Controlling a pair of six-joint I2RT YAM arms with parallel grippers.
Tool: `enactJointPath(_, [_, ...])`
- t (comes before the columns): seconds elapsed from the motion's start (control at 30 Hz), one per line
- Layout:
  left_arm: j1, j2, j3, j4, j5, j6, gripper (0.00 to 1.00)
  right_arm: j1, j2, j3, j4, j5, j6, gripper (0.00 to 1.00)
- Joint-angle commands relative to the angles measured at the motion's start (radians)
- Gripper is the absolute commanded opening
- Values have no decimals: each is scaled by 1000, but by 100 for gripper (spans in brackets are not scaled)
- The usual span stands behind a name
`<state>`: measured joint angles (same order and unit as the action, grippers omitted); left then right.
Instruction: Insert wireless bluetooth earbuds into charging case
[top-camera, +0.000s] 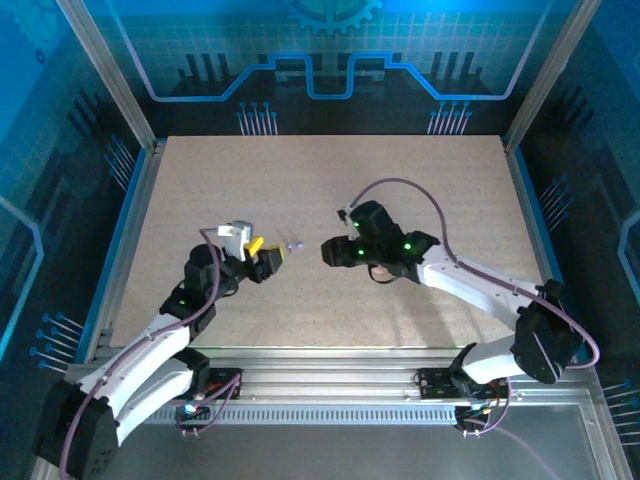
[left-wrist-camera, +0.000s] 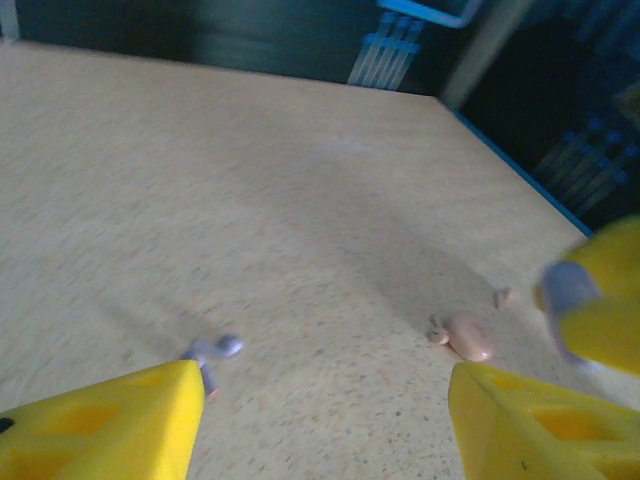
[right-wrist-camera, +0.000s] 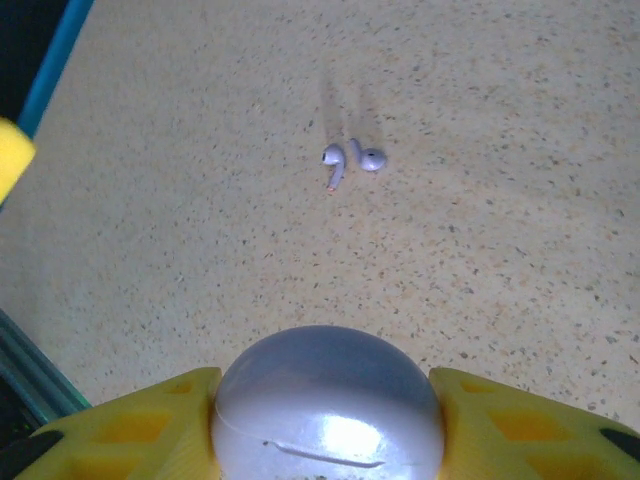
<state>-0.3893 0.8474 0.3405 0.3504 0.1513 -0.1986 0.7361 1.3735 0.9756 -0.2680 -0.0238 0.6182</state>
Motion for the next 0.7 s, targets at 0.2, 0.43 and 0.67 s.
enactJointPath(0.2, [-207, 204, -87, 543, 55, 340, 64, -94, -178, -240, 432, -131, 268, 53])
enactJointPath(0.43, [-304, 407, -82, 843, 53, 430, 65, -79, -209, -295, 575, -170, 337, 53])
enactJointPath(0.67, [-373, 557, -59, 1048, -25, 411, 65, -50, -243, -316, 595, -145, 333, 53])
